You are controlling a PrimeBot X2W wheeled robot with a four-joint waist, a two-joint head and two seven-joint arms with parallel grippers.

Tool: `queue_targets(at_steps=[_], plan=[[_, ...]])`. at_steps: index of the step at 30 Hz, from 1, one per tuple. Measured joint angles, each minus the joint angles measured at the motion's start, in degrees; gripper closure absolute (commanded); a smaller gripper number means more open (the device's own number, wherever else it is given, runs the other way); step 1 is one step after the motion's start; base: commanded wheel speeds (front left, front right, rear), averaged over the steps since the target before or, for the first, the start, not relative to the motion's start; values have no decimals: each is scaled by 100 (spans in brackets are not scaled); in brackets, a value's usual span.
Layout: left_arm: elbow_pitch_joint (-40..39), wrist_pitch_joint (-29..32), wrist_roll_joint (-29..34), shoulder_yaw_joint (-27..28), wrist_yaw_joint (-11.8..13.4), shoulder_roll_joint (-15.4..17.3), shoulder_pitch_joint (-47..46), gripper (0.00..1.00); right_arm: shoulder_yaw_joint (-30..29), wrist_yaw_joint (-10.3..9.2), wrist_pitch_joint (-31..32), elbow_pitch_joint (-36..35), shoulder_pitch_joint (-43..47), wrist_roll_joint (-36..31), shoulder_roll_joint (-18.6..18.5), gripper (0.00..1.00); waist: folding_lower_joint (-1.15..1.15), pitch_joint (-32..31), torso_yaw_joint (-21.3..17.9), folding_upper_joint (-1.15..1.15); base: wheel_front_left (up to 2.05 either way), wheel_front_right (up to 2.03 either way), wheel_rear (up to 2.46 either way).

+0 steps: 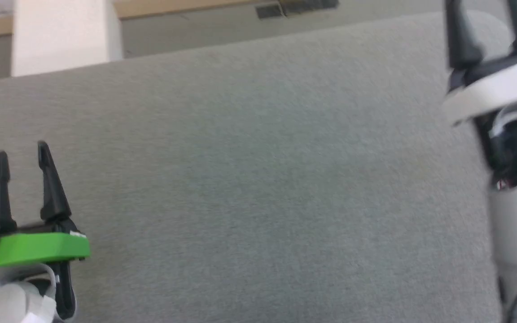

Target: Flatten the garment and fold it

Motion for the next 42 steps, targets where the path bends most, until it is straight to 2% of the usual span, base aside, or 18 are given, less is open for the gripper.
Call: queue_targets(at_steps=[4, 9, 13, 22, 38, 39, 42], plan=[[124, -51, 83, -142, 23, -120, 136, 0, -138, 0, -524, 252, 658, -322, 498, 0, 0, -316, 298, 0, 0, 0, 0], [327, -99, 201, -359, 21, -236, 154, 0, -244, 0, -1210, 521, 1436, -539, 639, 0, 0, -623, 667, 0, 0, 0, 0], [464, -116, 399, -488, 23, -308, 175, 0, -172, 0, -1557, 610, 2055, -294, 646, 0, 0, -865, 897, 0, 0, 0, 0], [855, -119, 522, -777, 66, -444, 387, 0, -80, -1, -1712, 672, 3038, -103, 653, 0, 0, -1283, 1089, 0, 0, 0, 0], [1585, -142, 511, -1057, 36, -647, 433, 0, -118, -1, -1737, 558, 3395, 42, 651, 0, 0, -1273, 1041, 0, 0, 0, 0], [1597, -142, 511, -1062, 30, -647, 429, 100, -116, 0, -1737, 559, 3395, 47, 651, 100, 0, -1263, 1037, 0, 0, 0, 0], [1594, -140, 510, -1072, 30, -647, 433, 100, -120, 0, -1736, 565, 3395, 45, 651, 100, 0, -1262, 1036, 0, 0, 0, 0]])
